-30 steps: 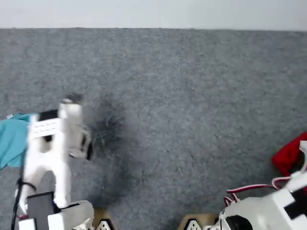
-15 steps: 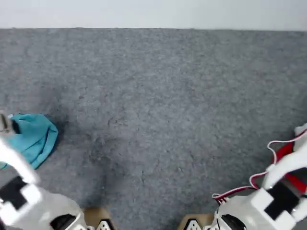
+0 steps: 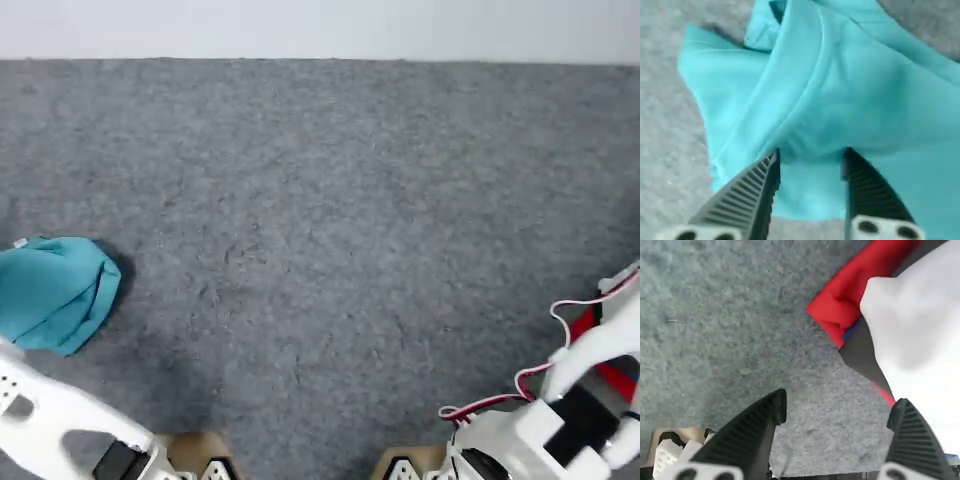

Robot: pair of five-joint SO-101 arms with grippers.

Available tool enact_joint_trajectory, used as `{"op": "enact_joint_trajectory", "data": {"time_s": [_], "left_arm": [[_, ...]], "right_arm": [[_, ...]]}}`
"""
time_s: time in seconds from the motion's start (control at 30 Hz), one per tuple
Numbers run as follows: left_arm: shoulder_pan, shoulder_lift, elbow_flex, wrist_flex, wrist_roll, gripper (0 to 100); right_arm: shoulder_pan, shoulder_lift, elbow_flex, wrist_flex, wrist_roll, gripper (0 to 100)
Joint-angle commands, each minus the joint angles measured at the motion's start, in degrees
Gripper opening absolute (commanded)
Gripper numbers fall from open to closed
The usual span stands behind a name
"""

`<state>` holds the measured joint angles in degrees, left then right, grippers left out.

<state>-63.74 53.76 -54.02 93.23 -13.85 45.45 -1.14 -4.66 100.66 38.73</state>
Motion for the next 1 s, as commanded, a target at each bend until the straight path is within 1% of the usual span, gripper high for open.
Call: {"op": "enact_joint_trajectory", "data": {"time_s": [0.0,0.03,0.07,0.13,0.23,0.3,0.4,0.5,0.6,0.67,0.73,0.83,0.87,0.9,0.93,0.97], "left_arm": [[2.5,8.5,-13.6,7.6,-4.4,2],[2.7,9.1,-13.5,7.6,-4.4,1],[2.8,9.3,-13.0,7.6,-4.0,2],[3.2,8.6,-10.5,7.6,-3.2,1],[5.0,3.1,-3.1,7.6,-3.1,1],[7.9,-2.8,4.5,7.6,-3.1,1],[15.5,-13.8,18.4,7.6,-2.8,1],[26.2,-26.3,32.7,7.6,-2.8,1],[40.4,-40.0,43.9,7.5,-2.8,1],[51.9,-49.0,47.7,7.4,-2.7,1],[64.9,-56.4,48.8,7.4,-2.1,1],[84.4,-62.0,48.5,7.0,2.3,1],[88.6,-62.3,47.5,7.0,3.7,1],[90.8,-62.2,46.0,7.1,5.1,1],[90.9,-62.2,44.7,7.2,6.7,1],[89.3,-62.2,43.8,7.3,8.6,1]], "right_arm": [[-0.4,-2.3,-0.3,2.2,0.7,32.9],[-0.4,-2.3,-0.3,2.2,0.7,32.9],[-0.4,-2.5,-0.3,2.2,0.7,32.9],[0.1,-2.6,-0.3,2.2,0.9,32.9],[1.4,-2.2,-0.2,2.2,0.8,32.9],[1.9,-2.2,0.2,2.2,0.8,32.9],[1.8,-2.2,2.4,2.2,0.9,32.9],[1.8,-2.2,4.8,2.2,0.8,32.9],[2.0,-2.7,7.6,2.2,0.8,32.9],[2.0,-2.7,8.8,2.2,1.0,32.9],[2.1,-2.7,9.4,2.2,1.0,32.9],[2.1,-2.7,9.4,2.2,1.0,32.9],[2.1,-2.7,9.4,2.2,1.0,32.9],[2.1,-2.7,9.4,2.2,1.1,32.9],[2.2,-2.7,9.4,2.2,1.1,32.9],[2.4,-2.7,9.4,2.2,1.1,32.9]]}}
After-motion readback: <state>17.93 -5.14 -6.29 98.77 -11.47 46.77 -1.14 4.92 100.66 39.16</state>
